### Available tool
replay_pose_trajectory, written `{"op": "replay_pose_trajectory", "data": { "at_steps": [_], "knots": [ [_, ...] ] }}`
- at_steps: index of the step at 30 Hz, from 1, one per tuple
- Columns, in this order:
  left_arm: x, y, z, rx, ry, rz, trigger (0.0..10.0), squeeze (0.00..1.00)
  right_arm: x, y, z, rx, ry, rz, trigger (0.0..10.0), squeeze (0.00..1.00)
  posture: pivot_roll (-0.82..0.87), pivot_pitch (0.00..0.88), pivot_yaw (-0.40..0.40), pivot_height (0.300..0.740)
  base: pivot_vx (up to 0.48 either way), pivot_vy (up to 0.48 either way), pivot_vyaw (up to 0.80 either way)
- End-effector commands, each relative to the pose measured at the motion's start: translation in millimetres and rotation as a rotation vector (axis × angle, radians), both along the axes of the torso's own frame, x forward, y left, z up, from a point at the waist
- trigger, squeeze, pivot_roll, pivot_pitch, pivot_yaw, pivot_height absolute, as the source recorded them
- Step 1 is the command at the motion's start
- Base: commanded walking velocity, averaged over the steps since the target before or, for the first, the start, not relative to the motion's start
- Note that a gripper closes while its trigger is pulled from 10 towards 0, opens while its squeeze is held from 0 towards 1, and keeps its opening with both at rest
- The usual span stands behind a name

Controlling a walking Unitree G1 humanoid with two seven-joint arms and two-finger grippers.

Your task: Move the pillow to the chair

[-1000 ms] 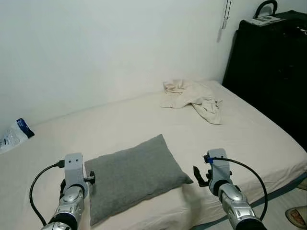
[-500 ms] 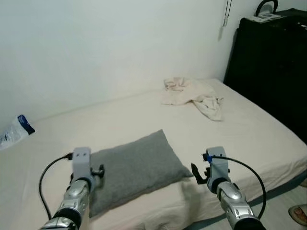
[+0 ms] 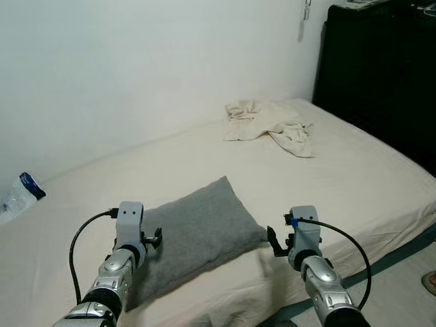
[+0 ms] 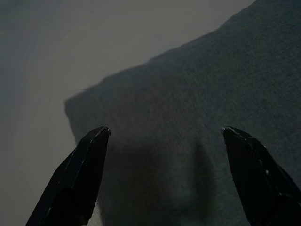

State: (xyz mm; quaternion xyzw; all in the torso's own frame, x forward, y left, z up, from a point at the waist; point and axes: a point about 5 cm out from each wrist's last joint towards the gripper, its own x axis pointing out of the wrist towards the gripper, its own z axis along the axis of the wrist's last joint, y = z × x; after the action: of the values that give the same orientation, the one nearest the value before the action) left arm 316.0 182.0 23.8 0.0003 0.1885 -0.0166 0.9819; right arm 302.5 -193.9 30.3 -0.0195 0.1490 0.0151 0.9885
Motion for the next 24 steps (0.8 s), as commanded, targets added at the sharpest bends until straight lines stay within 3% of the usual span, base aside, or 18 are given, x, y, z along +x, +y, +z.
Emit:
{"op": "replay_pose_trajectory", "data": {
  "at_steps": [1, 7, 11, 12, 16, 19, 24],
  "knots": [
    [0.4, 6.4, 1, 0.028, 0.013, -0.012, 10.0, 0.0, 2.5, 10.1, 2, 0.021, -0.024, 0.01, 10.0, 0.0, -0.16, 0.059, 0.274, 0.64, 0.0, 0.0, 0.0],
    [10.3, 1.6, 11, 0.038, -0.012, -0.054, 10.0, 0.0, -0.4, 6.6, 2, 0.032, -0.037, -0.033, 10.0, 0.0, -0.17, 0.06, 0.284, 0.64, 0.0, 0.0, 0.0],
    [11.3, 1.3, 13, 0.018, -0.028, -0.027, 10.0, 0.0, -1.2, 6.8, 1, -0.002, -0.026, -0.002, 10.0, 0.0, -0.18, 0.058, 0.23, 0.64, 0.0, 0.0, 0.0],
    [10.4, 1.5, 12, -0.001, -0.034, -0.003, 10.0, 0.0, -1.4, 7.9, 1, -0.04, -0.016, 0.033, 10.0, 0.0, -0.19, 0.059, 0.18, 0.64, 0.0, 0.0, 0.0],
    [6.2, 5.1, 8, -0.028, -0.04, 0.044, 10.0, 0.0, -1.0, 10.6, 2, -0.082, -0.005, 0.094, 10.0, 0.0, -0.19, 0.058, 0.127, 0.64, 0.0, 0.0, 0.0],
    [-3.1, 11.9, 0, -0.056, -0.042, 0.129, 10.0, 0.0, -0.4, 11.0, 2, -0.138, 0.019, 0.177, 10.0, 0.0, -0.18, 0.045, 0.036, 0.64, 0.0, 0.0, 0.0],
    [-8.7, 15.3, -4, -0.073, -0.042, 0.177, 10.0, 0.0, 0.5, 11.3, 3, -0.146, 0.028, 0.203, 10.0, 0.0, -0.16, 0.042, 0.001, 0.64, 0.0, 0.0, 0.0]
  ]
}}
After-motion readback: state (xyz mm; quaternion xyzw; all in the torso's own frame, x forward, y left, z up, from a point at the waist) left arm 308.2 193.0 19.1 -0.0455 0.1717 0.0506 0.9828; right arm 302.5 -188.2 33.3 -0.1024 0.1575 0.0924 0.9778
